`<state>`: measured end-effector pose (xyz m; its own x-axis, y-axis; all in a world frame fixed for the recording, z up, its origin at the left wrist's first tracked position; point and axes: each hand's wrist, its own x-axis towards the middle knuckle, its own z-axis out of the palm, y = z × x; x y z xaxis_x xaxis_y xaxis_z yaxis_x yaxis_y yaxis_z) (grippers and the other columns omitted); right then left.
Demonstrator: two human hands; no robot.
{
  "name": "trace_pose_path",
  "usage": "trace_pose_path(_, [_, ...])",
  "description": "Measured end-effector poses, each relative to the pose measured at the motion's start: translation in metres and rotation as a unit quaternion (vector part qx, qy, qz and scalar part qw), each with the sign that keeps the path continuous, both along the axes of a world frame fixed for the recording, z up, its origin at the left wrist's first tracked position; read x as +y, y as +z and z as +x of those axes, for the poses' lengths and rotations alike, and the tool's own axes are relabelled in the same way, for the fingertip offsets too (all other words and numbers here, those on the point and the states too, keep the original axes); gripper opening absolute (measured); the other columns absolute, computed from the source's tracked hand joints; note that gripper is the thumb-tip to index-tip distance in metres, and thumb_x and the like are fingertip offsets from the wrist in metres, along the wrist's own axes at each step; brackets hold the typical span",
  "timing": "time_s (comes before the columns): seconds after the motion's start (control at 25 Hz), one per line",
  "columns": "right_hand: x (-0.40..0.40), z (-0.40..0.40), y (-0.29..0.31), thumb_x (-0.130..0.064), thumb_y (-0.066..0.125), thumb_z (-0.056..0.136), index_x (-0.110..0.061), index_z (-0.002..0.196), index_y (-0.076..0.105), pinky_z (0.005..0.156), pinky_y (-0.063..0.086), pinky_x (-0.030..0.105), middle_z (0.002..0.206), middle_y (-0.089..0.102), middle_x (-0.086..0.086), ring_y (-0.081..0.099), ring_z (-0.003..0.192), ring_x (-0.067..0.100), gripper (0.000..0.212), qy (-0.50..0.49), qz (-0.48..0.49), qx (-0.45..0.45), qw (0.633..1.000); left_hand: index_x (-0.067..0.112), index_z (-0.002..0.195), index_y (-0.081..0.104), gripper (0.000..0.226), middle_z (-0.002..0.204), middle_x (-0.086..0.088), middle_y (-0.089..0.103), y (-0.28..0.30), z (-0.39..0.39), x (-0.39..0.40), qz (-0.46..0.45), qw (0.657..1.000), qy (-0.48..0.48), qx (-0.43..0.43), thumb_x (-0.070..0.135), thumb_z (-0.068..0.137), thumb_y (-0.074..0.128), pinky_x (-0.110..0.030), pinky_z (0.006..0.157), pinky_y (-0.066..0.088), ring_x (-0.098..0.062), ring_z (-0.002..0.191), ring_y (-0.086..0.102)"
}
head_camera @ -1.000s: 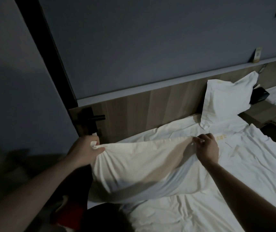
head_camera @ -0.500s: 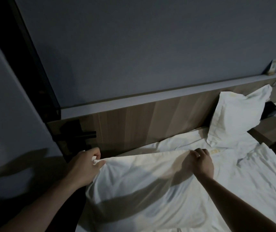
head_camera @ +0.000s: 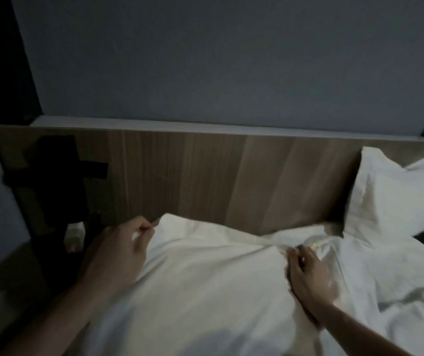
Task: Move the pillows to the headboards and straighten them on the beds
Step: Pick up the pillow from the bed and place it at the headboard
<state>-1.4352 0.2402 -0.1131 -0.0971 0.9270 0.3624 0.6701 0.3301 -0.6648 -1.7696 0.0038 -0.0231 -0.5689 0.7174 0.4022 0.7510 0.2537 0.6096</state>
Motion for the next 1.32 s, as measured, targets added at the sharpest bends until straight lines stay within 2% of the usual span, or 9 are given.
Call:
trace_pose_path(0.2, [0.025, -0.007, -0.05, -0.02, 0.061, 0.098, -0.019, 0.066, 0.05, 0.063, 0.047, 0.041, 0.062, 0.061, -0.002, 0.059, 0.065, 0.022, 0.034, 0.023, -0.016, 0.038, 0.999, 0.031, 0.087, 0.065, 0.013, 0.083, 0.008, 0.076, -0.058, 0.028, 0.015, 0.028, 0.998, 0.057, -0.03, 0.037, 0.097, 0.062, -0.04, 0.073, 0.057, -0.024, 0.084, 0.073])
trace_pose_path(0.32, [0.039, 0.004, -0.025, -0.024, 0.062, 0.098, -0.018, 0.068, 0.056, 0.064, 0.048, 0.04, 0.067, 0.062, -0.002, 0.06, 0.069, 0.018, 0.031, 0.058, -0.026, 0.079, 0.995, 0.032, 0.085, 0.064, 0.014, 0.082, 0.007, 0.073, -0.028, 0.039, 0.01, 0.007, 0.995, 0.094, -0.021, 0.03, 0.098, 0.063, -0.037, 0.07, 0.054, -0.024, 0.083, 0.07])
trace_pose_path(0.44, [0.06, 0.005, 0.013, -0.024, 0.07, 0.094, -0.02, 0.066, 0.06, 0.066, 0.05, 0.042, 0.071, 0.06, -0.002, 0.059, 0.067, 0.017, 0.03, 0.091, 0.028, 0.104, 0.99, 0.032, 0.082, 0.064, 0.016, 0.079, 0.009, 0.071, 0.015, 0.031, 0.012, -0.005, 0.992, 0.114, 0.045, 0.028, 0.097, 0.065, -0.036, 0.067, 0.053, -0.024, 0.078, 0.068])
trace_pose_path(0.52, [0.072, 0.007, 0.039, -0.022, 0.074, 0.092, -0.02, 0.068, 0.066, 0.065, 0.047, 0.038, 0.074, 0.058, -0.003, 0.059, 0.068, 0.014, 0.024, 0.11, 0.077, 0.113, 0.984, 0.031, 0.084, 0.064, 0.014, 0.08, 0.009, 0.069, 0.041, 0.031, 0.018, -0.008, 0.989, 0.111, 0.101, 0.031, 0.098, 0.063, -0.036, 0.064, 0.051, -0.022, 0.074, 0.064])
trace_pose_path(0.64, [0.084, 0.015, 0.085, -0.021, 0.073, 0.092, -0.022, 0.072, 0.069, 0.065, 0.044, 0.037, 0.077, 0.055, -0.004, 0.058, 0.07, 0.014, 0.021, 0.124, 0.126, 0.126, 0.976, 0.028, 0.089, 0.065, 0.013, 0.081, 0.008, 0.069, 0.084, 0.032, 0.029, 0.022, 0.982, 0.114, 0.149, 0.032, 0.099, 0.06, -0.036, 0.065, 0.05, -0.021, 0.075, 0.062])
trace_pose_path(0.8, [0.105, 0.024, 0.135, -0.028, 0.072, 0.094, -0.023, 0.078, 0.073, 0.07, 0.048, 0.038, 0.084, 0.06, -0.005, 0.06, 0.075, 0.014, 0.017, 0.103, 0.141, 0.145, 0.974, 0.028, 0.091, 0.068, 0.012, 0.088, 0.005, 0.073, 0.132, 0.027, 0.049, 0.056, 0.969, 0.147, 0.189, 0.035, 0.098, 0.061, -0.039, 0.07, 0.052, -0.029, 0.083, 0.066])
trace_pose_path(0.96, [0.137, 0.017, 0.16, -0.032, 0.071, 0.096, -0.019, 0.085, 0.077, 0.072, 0.05, 0.039, 0.089, 0.062, 0.0, 0.061, 0.077, 0.021, 0.018, 0.1, 0.16, 0.106, 0.976, 0.029, 0.093, 0.067, 0.011, 0.096, -0.001, 0.075, 0.142, 0.021, 0.069, 0.049, 0.967, 0.164, 0.188, 0.037, 0.097, 0.06, -0.041, 0.073, 0.053, -0.035, 0.09, 0.068])
trace_pose_path(1.2, [0.184, -0.017, 0.166, -0.03, 0.069, 0.094, -0.015, 0.085, 0.076, 0.071, 0.039, 0.035, 0.091, 0.061, 0.007, 0.063, 0.087, 0.036, 0.019, 0.112, 0.093, 0.032, 0.989, 0.027, 0.098, 0.068, 0.015, 0.102, -0.006, 0.076, 0.141, 0.01, 0.085, -0.058, 0.951, 0.193, 0.235, 0.035, 0.101, 0.056, -0.035, 0.07, 0.043, -0.033, 0.094, 0.069])
trace_pose_path(1.32, [0.196, -0.029, 0.179, -0.029, 0.069, 0.094, -0.012, 0.09, 0.077, 0.074, 0.042, 0.037, 0.095, 0.064, 0.01, 0.063, 0.09, 0.038, 0.019, 0.12, 0.112, 0.045, 0.985, 0.024, 0.1, 0.07, 0.018, 0.103, -0.009, 0.075, 0.156, 0.003, 0.092, -0.044, 0.942, 0.204, 0.263, 0.033, 0.102, 0.055, -0.036, 0.07, 0.041, -0.035, 0.096, 0.069])
